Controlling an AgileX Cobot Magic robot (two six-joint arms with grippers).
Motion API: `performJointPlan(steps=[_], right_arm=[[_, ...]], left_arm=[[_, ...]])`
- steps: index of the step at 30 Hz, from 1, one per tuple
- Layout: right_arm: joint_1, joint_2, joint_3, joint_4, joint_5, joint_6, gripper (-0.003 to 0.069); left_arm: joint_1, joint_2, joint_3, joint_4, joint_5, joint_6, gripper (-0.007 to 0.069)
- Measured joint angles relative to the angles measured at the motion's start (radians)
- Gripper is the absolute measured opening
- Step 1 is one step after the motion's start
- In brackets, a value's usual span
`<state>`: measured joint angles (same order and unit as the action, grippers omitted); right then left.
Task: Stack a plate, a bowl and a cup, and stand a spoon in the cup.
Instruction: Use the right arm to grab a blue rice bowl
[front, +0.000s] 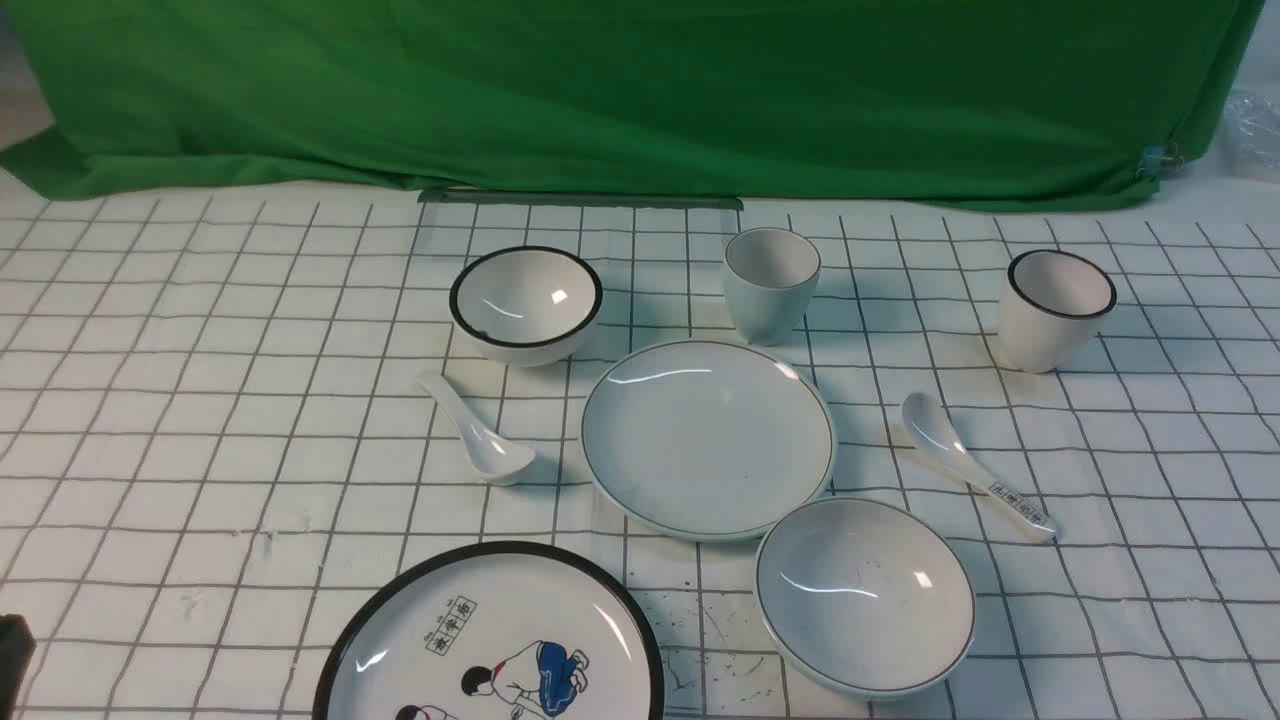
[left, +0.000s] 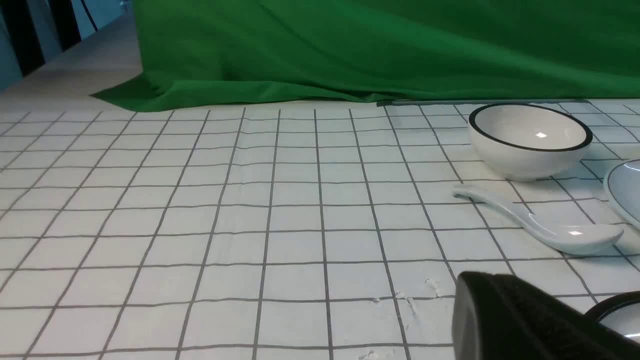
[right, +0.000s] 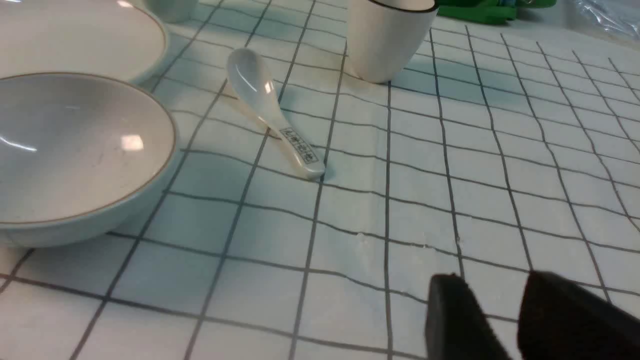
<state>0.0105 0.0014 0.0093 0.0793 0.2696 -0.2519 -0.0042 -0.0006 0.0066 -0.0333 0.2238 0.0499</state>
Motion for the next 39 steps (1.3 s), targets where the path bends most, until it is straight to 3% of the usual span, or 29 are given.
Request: performJointPlan(steps=[12,14,18,22,25,29,31,34,37,39], right_arm=[[0.0,0.0,0.0,0.0,0.0,0.0,0.0237],[0.0,0.0,0.0,0.0,0.0,0.0,0.0237],[0.0,0.0,0.0,0.0,0.0,0.0,0.0237],[0.0,0.0,0.0,0.003,-0.029,0.008,0.0237],[0.001,0.0,0.0,0.1,-0.103,0.108,0.0237],[0.003,-0.001,0.0,0.275,-0.27,0.421,0.0237],[0.003,-0.001,0.0,0.302,-0.344,0.568,0.0237],[0.003,-0.001,0.0,0.314,-0.406,0.636,0.0237],[0.003,-0.001,0.0,0.318,-0.441,0.657,0.0237],[0.003,-0.001,0.0,0.316,-0.471,0.687,0.0237]], left_arm=[[0.0,0.0,0.0,0.033,-0.029,0.002,0.0006],[0.0,0.0,0.0,0.004,-0.07,0.0,0.0006],[0.0,0.0,0.0,-0.212,-0.232,-0.05,0.0006],[0.0,0.0,0.0,-0.316,-0.391,-0.113,0.0006],[-0.001,0.0,0.0,-0.328,-0.522,-0.161,0.0006],[-0.002,-0.001,-0.019,-0.325,-0.774,-0.321,0.0006],[-0.002,0.019,-0.12,-0.321,-0.704,-0.401,0.0006],[-0.002,0.087,-0.318,-0.276,-0.44,-0.424,0.0006],[-0.002,0.236,-0.548,-0.202,-0.079,-0.412,0.0006],[-0.002,0.379,-0.715,-0.188,0.262,-0.344,0.0006]])
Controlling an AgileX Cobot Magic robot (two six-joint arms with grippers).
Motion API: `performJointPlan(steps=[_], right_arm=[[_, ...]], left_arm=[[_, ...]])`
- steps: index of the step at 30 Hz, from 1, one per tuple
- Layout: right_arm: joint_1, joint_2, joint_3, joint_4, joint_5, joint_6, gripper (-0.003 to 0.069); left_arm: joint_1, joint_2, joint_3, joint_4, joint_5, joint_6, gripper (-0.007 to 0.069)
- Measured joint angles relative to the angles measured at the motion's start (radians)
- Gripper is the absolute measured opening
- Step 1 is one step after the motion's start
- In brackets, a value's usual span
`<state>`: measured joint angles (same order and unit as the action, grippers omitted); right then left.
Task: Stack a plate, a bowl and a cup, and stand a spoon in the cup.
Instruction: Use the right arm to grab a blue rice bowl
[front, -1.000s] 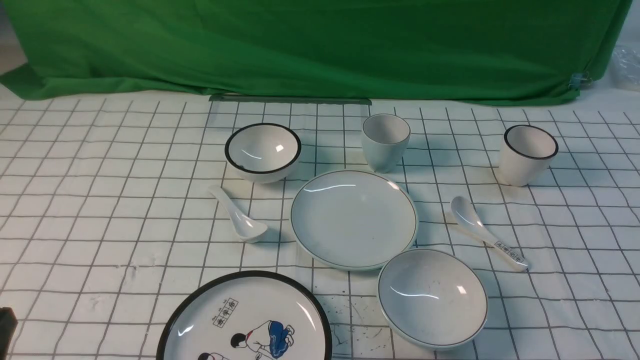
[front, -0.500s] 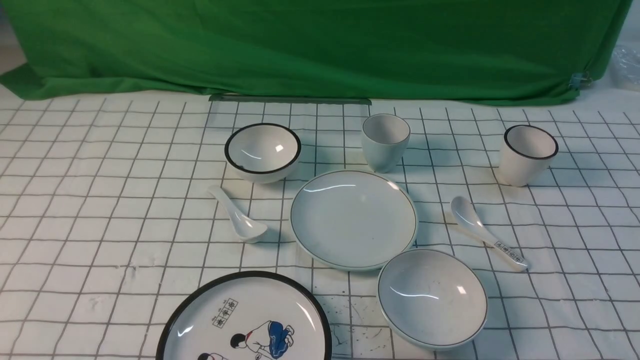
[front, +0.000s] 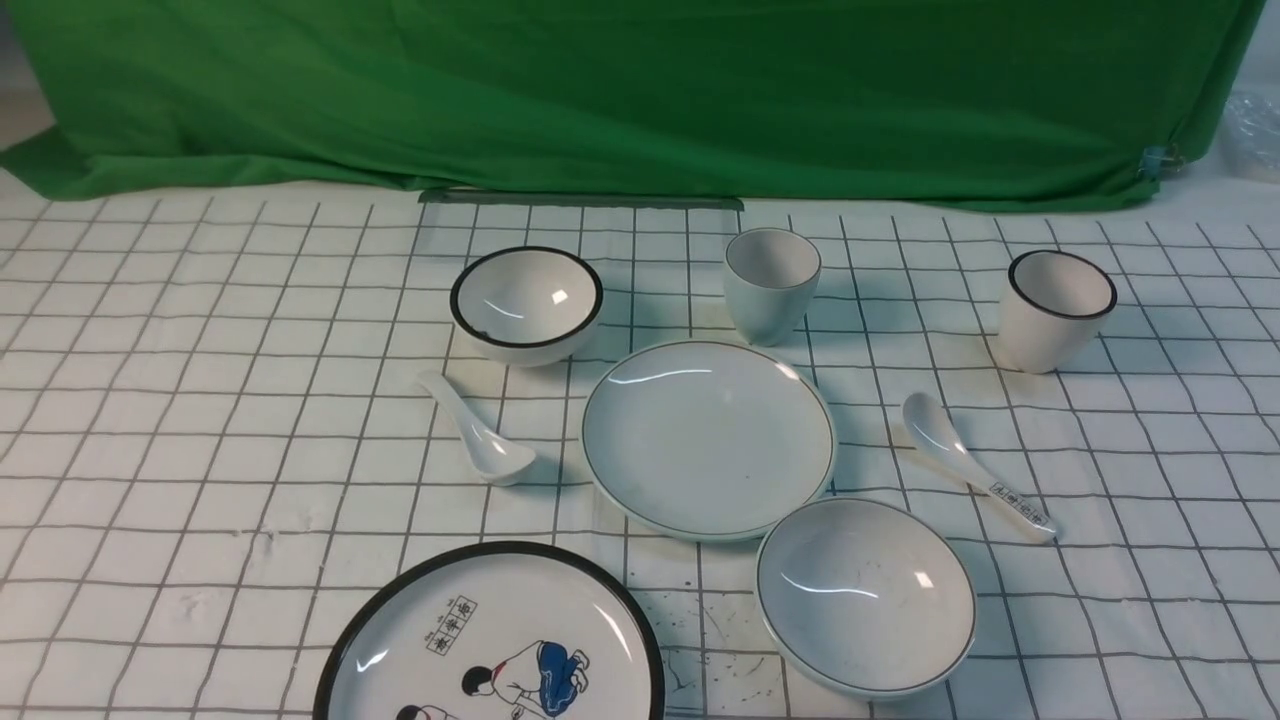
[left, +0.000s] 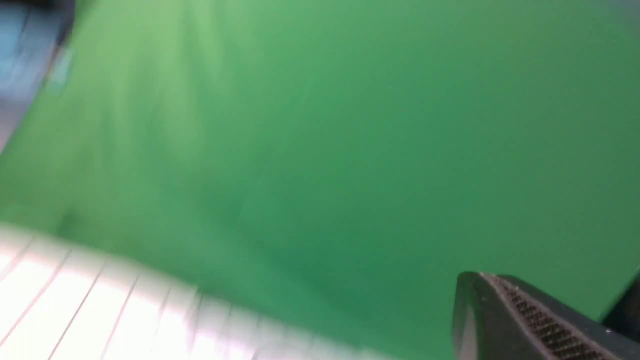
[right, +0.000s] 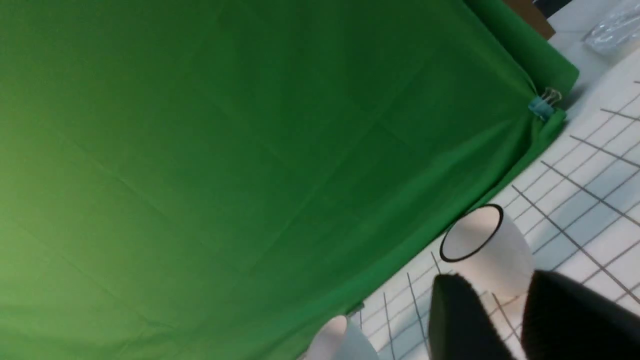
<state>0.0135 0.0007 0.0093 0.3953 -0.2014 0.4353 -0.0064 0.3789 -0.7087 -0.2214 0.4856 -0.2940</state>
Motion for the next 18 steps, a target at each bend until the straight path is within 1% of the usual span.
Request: performJointPlan(steps=[1,2,3,4,6,7,9,11,13,15,17,18], right_arm=[[0.002,0.0,-0.011,-0.006,0.025,0.0,0.0237],[0.002,0.0,-0.011,-0.006,0.025,-0.001,0.0237],[0.017,0.011,-0.073,-0.028,0.147,-0.022,0.0225],[0.022,0.018,-0.094,-0.031,0.181,-0.034,0.0219],[0.058,0.103,-0.238,-0.046,0.385,-0.155,0.0148],[0.075,0.178,-0.323,-0.049,0.5,-0.213,0.0111],[0.11,0.334,-0.452,-0.053,0.681,-0.308,0.0052],[0.136,0.487,-0.548,-0.06,0.812,-0.357,0.0036],[0.151,0.605,-0.616,-0.071,0.888,-0.385,0.005],[0.162,0.749,-0.67,-0.078,0.92,-0.425,0.0093],[0.17,0.907,-0.736,-0.082,0.925,-0.465,0.0206],[0.17,0.935,-0.74,-0.082,0.924,-0.468,0.0217]], left_arm=[[0.0,0.068,-0.055,-0.001,0.121,0.037,0.0006],[0.0,0.081,-0.065,-0.003,0.121,0.037,0.0006],[0.0,0.204,-0.132,-0.011,0.305,0.101,0.0006],[0.0,0.231,-0.141,-0.014,0.337,0.115,0.0006],[0.0,0.365,-0.16,-0.046,0.464,0.215,0.0006],[0.0,0.429,-0.16,-0.061,0.504,0.254,0.0006],[0.0,0.52,-0.153,-0.083,0.529,0.314,0.0006],[0.0,0.577,-0.139,-0.089,0.526,0.348,0.0006],[-0.001,0.608,-0.121,-0.093,0.517,0.37,0.0006],[-0.001,0.629,-0.096,-0.094,0.505,0.391,0.0006],[-0.001,0.638,-0.074,-0.094,0.495,0.406,0.0006],[-0.001,0.638,-0.072,-0.094,0.495,0.407,0.0006]])
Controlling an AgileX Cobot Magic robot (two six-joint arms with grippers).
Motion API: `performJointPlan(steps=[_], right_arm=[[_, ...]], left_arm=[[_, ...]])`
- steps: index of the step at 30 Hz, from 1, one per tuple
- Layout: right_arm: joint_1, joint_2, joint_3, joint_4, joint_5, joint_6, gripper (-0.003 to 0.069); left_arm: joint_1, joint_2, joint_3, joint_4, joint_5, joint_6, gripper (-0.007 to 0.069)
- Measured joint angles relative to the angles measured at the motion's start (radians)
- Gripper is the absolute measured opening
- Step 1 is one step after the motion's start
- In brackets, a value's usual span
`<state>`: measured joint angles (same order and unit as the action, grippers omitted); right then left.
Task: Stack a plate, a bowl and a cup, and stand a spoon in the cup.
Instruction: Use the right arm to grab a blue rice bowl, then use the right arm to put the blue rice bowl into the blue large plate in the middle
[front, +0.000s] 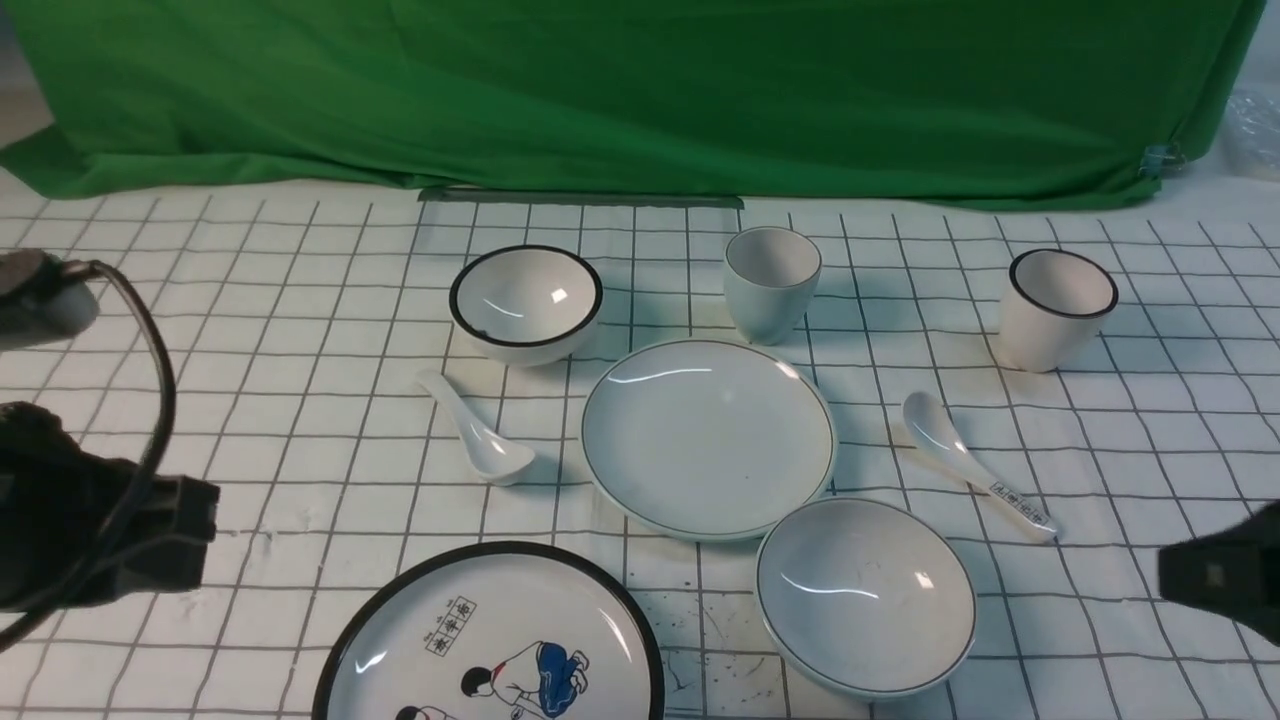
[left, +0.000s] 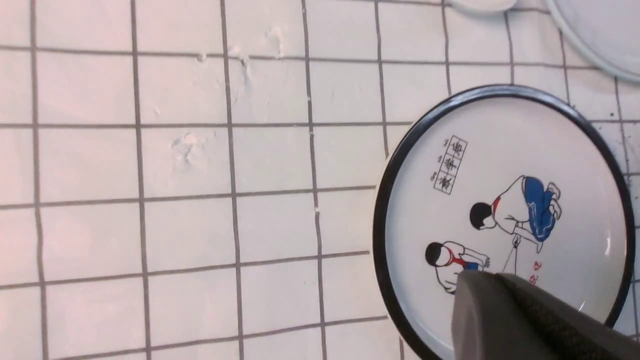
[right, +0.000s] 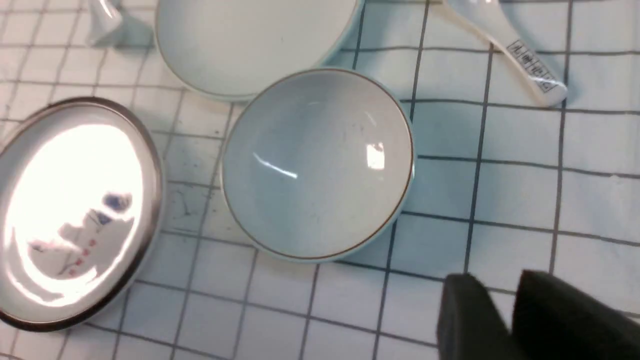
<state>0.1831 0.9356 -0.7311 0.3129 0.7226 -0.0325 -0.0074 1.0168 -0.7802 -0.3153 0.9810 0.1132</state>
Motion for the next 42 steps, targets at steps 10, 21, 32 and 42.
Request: performJointPlan(steps=[10,21,32,42], right_arm=[[0.077,0.548,-0.164,-0.014,-0.155,-0.066,0.0486],[0.129,0.822,-0.215,-0.009,-0.217,-0.096,0.0273],[0.159,0.734,-0.434,-0.012,-0.138,-0.107,0.0074],[0.208,1.021,-0.803,-0.008,-0.044,-0.106,0.0074]], left_arm=[[-0.001,0.0,0.003,0.0,-0.016,0.029,0.0006],[-0.001,0.0,0.003,0.0,-0.033,0.04,0.0006],[-0.001,0.0,0.003,0.0,-0.061,0.044,0.0006],[-0.001,0.0,0.003,0.001,-0.073,0.044,0.0006]])
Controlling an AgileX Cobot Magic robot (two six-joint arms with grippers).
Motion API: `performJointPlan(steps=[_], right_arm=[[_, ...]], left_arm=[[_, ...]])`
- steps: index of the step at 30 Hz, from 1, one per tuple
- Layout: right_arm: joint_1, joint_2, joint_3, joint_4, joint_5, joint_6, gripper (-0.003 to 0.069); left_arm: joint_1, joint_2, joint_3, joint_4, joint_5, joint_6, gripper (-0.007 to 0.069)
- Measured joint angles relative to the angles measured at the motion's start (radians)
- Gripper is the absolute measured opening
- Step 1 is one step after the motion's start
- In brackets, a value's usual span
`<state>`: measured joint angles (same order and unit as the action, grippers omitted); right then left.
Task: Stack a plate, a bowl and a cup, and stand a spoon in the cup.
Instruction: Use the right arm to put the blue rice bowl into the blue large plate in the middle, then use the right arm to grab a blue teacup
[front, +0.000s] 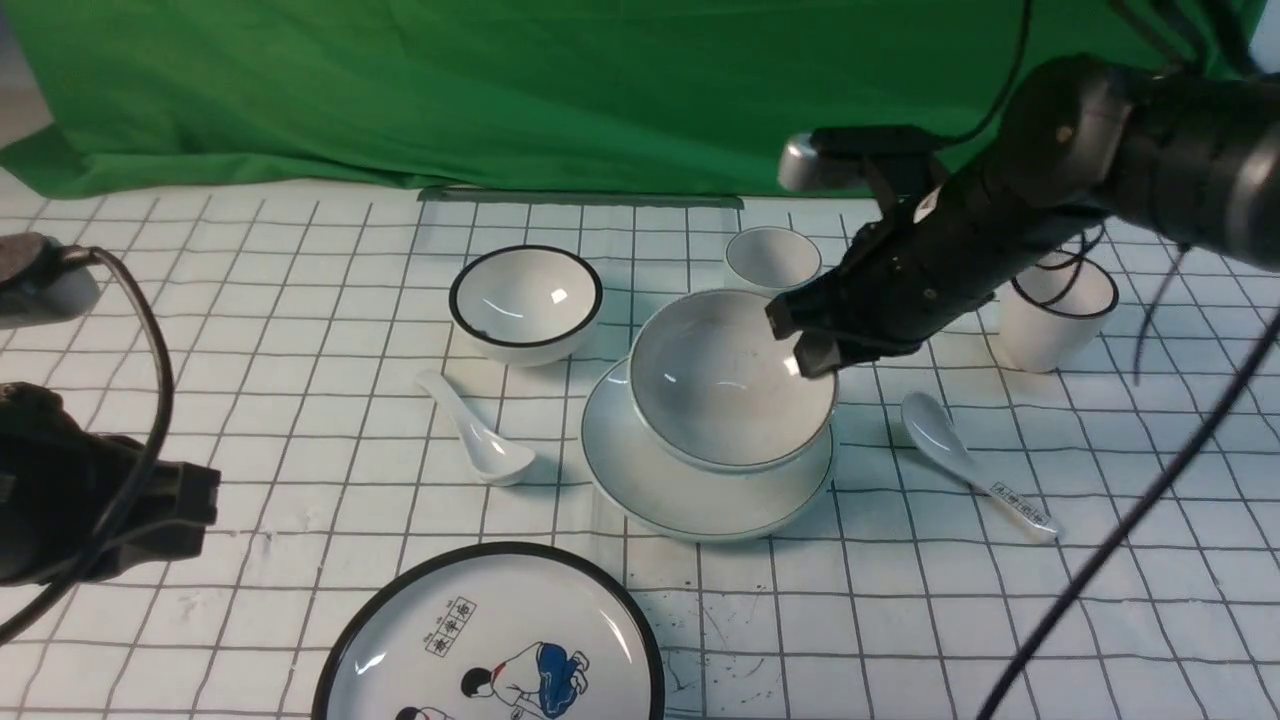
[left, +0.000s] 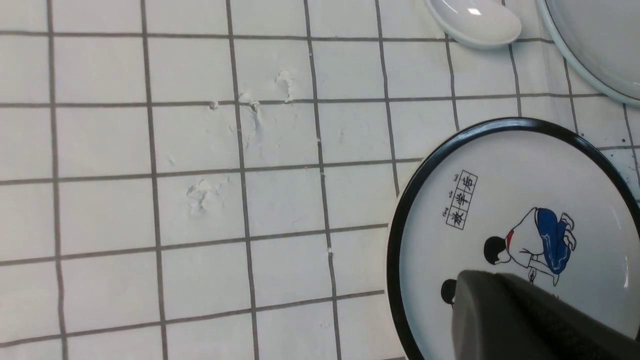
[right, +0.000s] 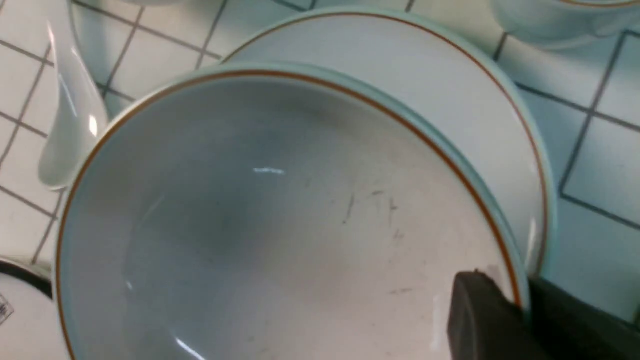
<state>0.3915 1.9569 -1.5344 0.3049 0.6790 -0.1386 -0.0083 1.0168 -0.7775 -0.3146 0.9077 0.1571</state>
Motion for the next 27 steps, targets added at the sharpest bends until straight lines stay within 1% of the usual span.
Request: performJointPlan(steps=[6,9,10,11,12,13,16,18,23,27], right_arm=[[0.003,0.119,-0.085,-0.005,0.053,0.018,0.0074],[0.003,0.125,-0.087,-0.008,0.059,0.018,0.0101],[0.003,0.125,-0.089,-0.007,0.057,0.019,0.0136],[0.003,0.125,-0.089,-0.007,0.05,0.02,0.0189],[0.003,0.125,-0.091,-0.007,0.048,0.02,0.0221],[0.002,0.125,-0.093,-0.007,0.042,0.02,0.0286],[0.001,0.124,-0.11,-0.022,0.034,0.02,0.0414],[-0.005,0.123,-0.15,-0.058,0.018,0.058,0.0454],[-0.064,0.112,-0.27,-0.092,-0.09,0.154,0.0474],[-0.121,0.13,-0.333,-0.095,-0.157,0.177,0.0475]], left_arm=[[0.0,0.0,0.0,0.003,0.002,-0.001,0.0006],[0.0,0.0,0.0,0.004,0.002,-0.001,0.0006],[0.0,0.0,0.0,0.004,0.002,-0.001,0.0006],[0.0,0.0,0.0,0.004,0.002,0.0,0.0006],[0.0,0.0,0.0,0.004,0.002,0.0,0.0006],[0.0,0.0,0.0,0.004,0.002,0.0,0.0006],[0.0,0.0,0.0,0.004,0.002,0.0,0.0006],[0.0,0.0,0.0,0.004,0.002,0.0,0.0006],[0.0,0.0,0.0,0.005,0.003,0.0,0.0006],[0.0,0.0,0.0,0.006,0.005,0.0,0.0006]])
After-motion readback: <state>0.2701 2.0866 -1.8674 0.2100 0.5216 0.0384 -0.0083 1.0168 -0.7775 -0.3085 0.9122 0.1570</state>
